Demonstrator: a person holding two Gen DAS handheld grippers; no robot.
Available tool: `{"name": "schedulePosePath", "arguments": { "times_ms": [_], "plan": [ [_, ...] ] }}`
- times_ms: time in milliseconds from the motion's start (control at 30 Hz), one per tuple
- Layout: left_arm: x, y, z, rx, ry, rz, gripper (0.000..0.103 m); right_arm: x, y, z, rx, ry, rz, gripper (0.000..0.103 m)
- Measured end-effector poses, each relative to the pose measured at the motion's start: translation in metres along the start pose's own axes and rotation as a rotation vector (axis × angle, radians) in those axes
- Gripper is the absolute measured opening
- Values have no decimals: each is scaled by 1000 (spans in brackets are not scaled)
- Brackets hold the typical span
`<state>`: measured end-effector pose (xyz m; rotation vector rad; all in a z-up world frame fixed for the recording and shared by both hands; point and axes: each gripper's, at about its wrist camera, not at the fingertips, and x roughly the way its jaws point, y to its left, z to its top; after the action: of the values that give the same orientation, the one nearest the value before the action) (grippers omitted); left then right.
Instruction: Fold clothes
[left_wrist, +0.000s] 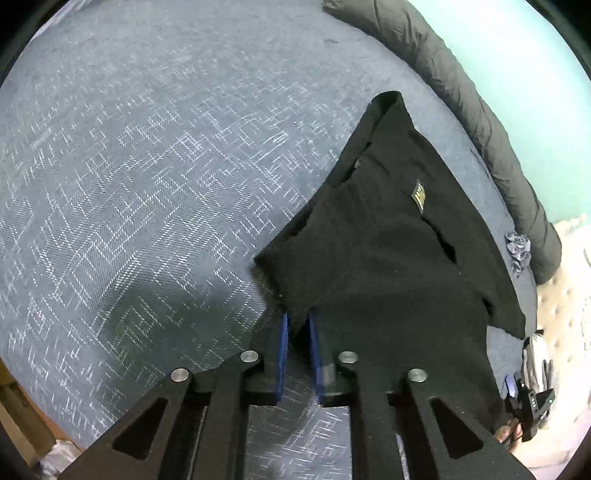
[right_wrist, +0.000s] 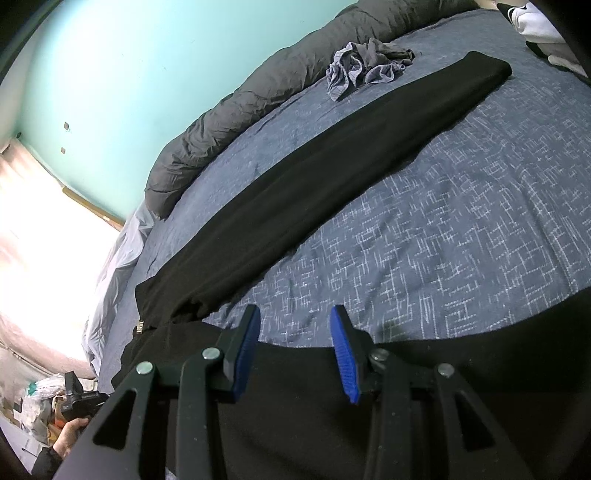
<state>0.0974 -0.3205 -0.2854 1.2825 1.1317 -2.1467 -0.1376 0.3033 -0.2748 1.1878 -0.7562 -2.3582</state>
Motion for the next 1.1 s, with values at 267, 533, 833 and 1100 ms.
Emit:
{"name": "schedulePosePath", "arguments": {
  "times_ms": [267,533,833,1100],
  "plan": [
    [-9,-15,2,6,-21,42,57,2,1,-1,-2,8,1,40],
    [16,-25,0,8,-19,57,56,1,0,-2,7,5,-1,40],
    [10,-18,1,27,-37,45,11,2,-3,-1,12,6,1,40],
    [11,15,-8,-79,-24,-37,10,0,-4,0,15,10,3,40]
  ]
}}
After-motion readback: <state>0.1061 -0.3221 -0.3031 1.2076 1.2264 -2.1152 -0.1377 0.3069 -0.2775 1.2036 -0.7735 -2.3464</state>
